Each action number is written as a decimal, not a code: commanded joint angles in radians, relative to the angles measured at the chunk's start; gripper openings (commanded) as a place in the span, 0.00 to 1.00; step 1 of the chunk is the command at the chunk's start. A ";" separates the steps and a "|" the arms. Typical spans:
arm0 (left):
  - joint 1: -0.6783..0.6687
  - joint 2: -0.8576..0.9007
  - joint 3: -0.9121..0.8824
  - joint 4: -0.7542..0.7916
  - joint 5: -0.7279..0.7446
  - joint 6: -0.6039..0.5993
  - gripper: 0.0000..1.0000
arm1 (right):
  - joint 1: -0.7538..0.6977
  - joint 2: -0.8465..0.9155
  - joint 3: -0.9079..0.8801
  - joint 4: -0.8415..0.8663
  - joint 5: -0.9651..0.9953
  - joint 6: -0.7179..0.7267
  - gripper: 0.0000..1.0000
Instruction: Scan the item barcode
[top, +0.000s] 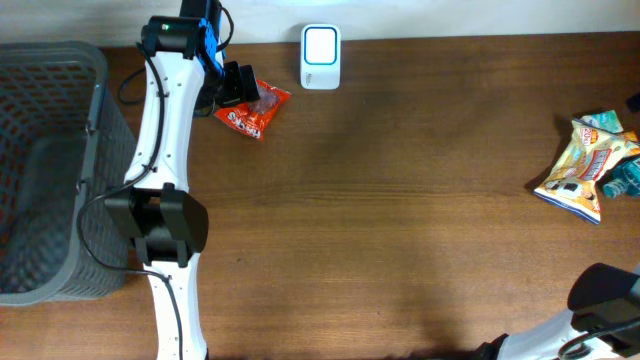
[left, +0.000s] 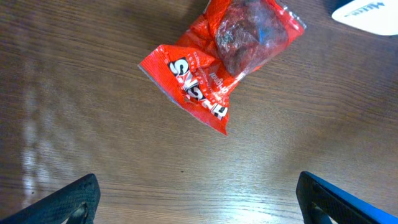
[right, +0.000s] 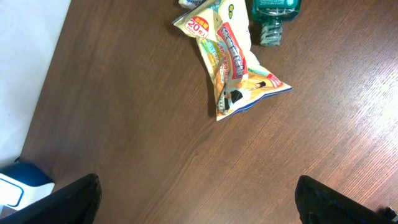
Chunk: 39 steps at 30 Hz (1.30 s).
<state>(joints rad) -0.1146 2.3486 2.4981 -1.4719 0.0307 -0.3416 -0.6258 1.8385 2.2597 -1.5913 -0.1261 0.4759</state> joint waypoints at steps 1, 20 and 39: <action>-0.001 -0.008 0.003 0.016 0.095 -0.013 0.99 | -0.002 0.001 0.001 -0.002 -0.010 0.011 0.98; -0.102 0.214 0.003 0.234 -0.192 0.265 0.89 | -0.002 0.001 0.001 -0.002 -0.010 0.011 0.98; -0.363 0.306 0.097 -0.037 -0.021 0.265 0.00 | -0.002 0.001 0.001 -0.002 -0.010 0.011 0.98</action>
<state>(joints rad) -0.3988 2.6446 2.5336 -1.4631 -0.1051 -0.0746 -0.6258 1.8385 2.2597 -1.5932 -0.1299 0.4759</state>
